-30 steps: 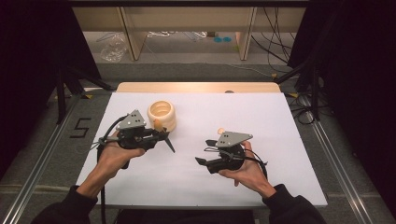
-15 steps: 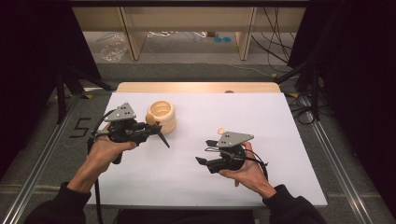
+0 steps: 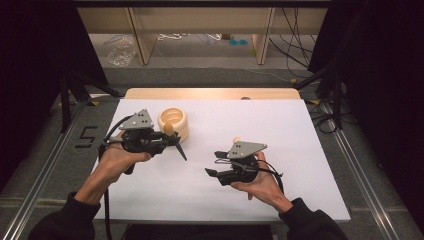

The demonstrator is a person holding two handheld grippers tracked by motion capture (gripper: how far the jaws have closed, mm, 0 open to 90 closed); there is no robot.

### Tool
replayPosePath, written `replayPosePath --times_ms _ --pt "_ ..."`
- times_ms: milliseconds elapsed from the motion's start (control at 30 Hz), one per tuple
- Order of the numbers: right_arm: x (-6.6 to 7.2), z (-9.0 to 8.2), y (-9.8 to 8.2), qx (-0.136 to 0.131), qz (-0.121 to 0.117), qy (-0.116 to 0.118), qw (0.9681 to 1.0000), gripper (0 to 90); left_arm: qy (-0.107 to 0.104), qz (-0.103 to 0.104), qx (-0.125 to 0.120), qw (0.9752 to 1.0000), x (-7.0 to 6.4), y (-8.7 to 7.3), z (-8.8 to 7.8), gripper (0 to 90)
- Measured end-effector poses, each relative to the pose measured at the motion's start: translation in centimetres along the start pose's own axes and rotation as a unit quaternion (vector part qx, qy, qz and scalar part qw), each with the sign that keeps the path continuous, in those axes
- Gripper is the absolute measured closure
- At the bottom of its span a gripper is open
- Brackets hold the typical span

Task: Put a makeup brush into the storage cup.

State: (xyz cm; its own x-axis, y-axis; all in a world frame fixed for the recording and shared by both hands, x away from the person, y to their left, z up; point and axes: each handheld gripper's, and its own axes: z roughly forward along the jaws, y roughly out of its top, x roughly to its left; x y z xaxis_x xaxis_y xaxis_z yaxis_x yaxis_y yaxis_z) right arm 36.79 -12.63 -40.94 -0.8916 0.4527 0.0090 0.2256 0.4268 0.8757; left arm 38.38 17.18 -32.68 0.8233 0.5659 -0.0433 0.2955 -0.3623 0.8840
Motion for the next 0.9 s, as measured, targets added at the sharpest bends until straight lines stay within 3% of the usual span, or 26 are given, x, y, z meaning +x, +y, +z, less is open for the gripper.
replayPosePath --times_ms 533,900 --pt "-0.1 -0.1 -0.5 0.005 0.014 -0.01 0.9998 26.3 0.035 -0.025 0.001 0.9991 3.1 0.8 -0.8 78.1" --pt "-0.3 -0.2 -0.8 -0.003 0.018 -0.012 0.9998 21.5 0.049 -0.029 0.004 0.9984 4.5 1.2 -1.1 78.1"
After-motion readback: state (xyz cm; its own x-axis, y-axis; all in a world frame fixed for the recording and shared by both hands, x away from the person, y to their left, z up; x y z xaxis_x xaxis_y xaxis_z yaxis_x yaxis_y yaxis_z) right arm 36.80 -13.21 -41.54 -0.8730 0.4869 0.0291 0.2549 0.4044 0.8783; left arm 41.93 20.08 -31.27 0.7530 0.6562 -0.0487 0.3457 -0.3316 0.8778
